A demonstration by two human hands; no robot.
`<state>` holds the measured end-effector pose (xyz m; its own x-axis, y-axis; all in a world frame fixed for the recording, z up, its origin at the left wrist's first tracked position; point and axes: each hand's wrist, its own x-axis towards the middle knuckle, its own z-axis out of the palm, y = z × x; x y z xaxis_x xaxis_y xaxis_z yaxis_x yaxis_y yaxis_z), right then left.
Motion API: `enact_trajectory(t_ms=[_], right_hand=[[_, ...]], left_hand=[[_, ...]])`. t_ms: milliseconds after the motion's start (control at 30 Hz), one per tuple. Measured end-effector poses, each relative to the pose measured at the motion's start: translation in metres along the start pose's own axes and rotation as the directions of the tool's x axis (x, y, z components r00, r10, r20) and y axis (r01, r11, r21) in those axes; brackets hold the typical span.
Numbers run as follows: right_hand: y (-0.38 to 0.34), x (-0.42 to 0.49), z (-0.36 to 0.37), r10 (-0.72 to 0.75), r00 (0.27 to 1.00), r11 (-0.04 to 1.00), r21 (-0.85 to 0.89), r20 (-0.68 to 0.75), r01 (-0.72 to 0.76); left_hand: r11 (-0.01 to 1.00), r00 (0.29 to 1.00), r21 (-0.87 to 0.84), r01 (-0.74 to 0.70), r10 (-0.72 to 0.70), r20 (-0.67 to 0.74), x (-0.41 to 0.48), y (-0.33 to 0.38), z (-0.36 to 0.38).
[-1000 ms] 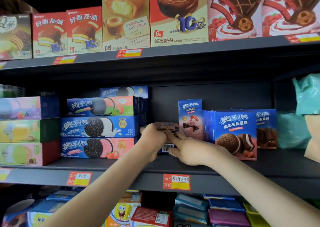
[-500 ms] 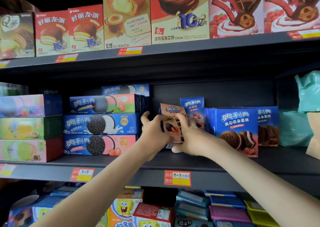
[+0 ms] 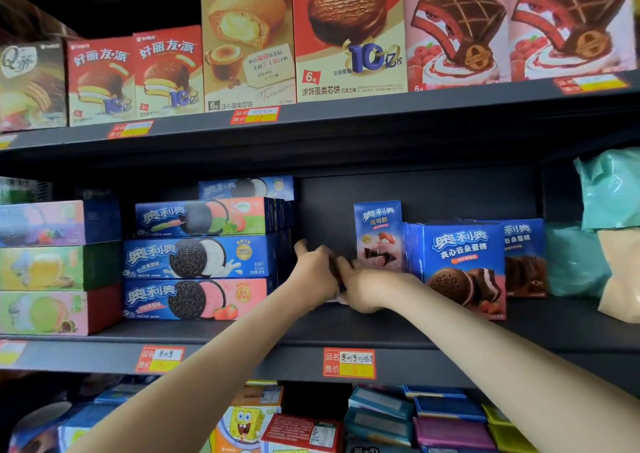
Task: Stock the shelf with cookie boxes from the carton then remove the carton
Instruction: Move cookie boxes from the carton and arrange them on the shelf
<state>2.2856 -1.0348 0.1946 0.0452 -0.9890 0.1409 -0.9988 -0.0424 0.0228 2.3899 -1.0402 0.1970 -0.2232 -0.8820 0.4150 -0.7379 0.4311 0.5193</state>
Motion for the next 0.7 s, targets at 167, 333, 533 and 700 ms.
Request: enact_trajectory(t_ms=[167,333,533,700], right_hand=[[0.002,-0.004,-0.001,-0.027,0.999,1.0,0.015,0.027,0.027],[-0.001,-0.01,-0.005,-0.012,1.0,0.998,0.065,0.019,0.01],[0.0,-0.005,-0.001,0.01,1.0,1.0,0.021,-0.001,-0.01],[0.003,-0.004,0.0,-0.001,1.0,1.0,0.01,-0.019,0.001]], left_hand=[[0.981,0.989,-0.13,0.145,-0.14,0.046,0.011,-0.007,0.007],[0.944,0.971,-0.227,0.241,-0.234,0.056,0.014,-0.002,0.005],[0.893,0.945,-0.312,0.324,-0.317,0.076,0.02,-0.004,0.008],[0.879,0.946,-0.354,0.319,-0.318,0.062,0.022,-0.01,0.01]])
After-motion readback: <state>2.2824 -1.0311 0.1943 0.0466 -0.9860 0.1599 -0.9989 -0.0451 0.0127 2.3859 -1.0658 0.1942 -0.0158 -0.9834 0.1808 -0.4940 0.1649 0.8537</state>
